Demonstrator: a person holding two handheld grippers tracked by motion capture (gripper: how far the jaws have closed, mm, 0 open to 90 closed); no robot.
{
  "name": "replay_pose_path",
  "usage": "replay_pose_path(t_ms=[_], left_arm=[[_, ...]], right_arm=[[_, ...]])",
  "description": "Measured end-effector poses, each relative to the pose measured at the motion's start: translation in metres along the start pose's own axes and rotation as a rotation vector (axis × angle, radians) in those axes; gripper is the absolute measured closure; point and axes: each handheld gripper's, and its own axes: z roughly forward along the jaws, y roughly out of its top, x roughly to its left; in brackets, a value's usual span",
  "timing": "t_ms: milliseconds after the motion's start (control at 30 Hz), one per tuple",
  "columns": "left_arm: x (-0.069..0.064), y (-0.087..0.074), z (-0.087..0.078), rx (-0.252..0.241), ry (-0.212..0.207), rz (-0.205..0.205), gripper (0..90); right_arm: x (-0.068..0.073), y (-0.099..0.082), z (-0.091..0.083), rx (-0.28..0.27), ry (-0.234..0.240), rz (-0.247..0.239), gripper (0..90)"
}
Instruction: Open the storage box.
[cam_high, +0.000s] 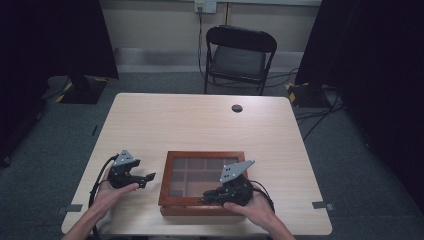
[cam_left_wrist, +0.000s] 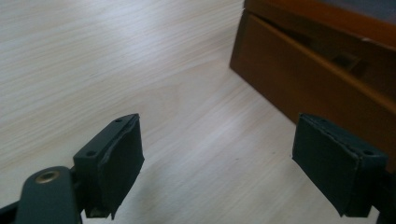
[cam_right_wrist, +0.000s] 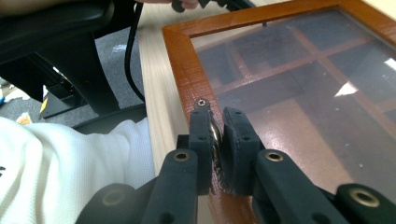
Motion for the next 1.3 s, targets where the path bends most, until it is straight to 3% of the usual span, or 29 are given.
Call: replay_pose_path(t_ms=[400,667,867,1033,1133,1300], left_arm=[[-0.02,0.008,-0.008,-0.062,-0.089,0.015,15.7],[-0.031,0.011,-0.008,-0.076,-0.116,0.064,15.7],[-0.037,0.012,-0.009,-0.099,-0.146,0.064,15.7],[-0.042,0.015,-0.01,-0.121,-0.158,0.081,15.7],[-0.044,0.016,-0.012,-0.132,-0.144,0.099,16.2],[-0.042,0.015,-0.012,-0.134,-0.146,0.093,15.5]], right_arm=[[-0.001,0.016,-0.011,-0.008,-0.006,-0.009,82.7],[-0.002,0.023,-0.015,-0.006,-0.006,-0.008,82.7],[-0.004,0.025,-0.019,-0.039,-0.001,0.004,82.7],[-0.004,0.026,-0.02,-0.038,-0.006,0.0,82.7],[-0.004,0.027,-0.021,-0.041,-0.01,0.0,82.7],[-0.005,0.026,-0.022,-0.041,-0.01,0.022,78.3]])
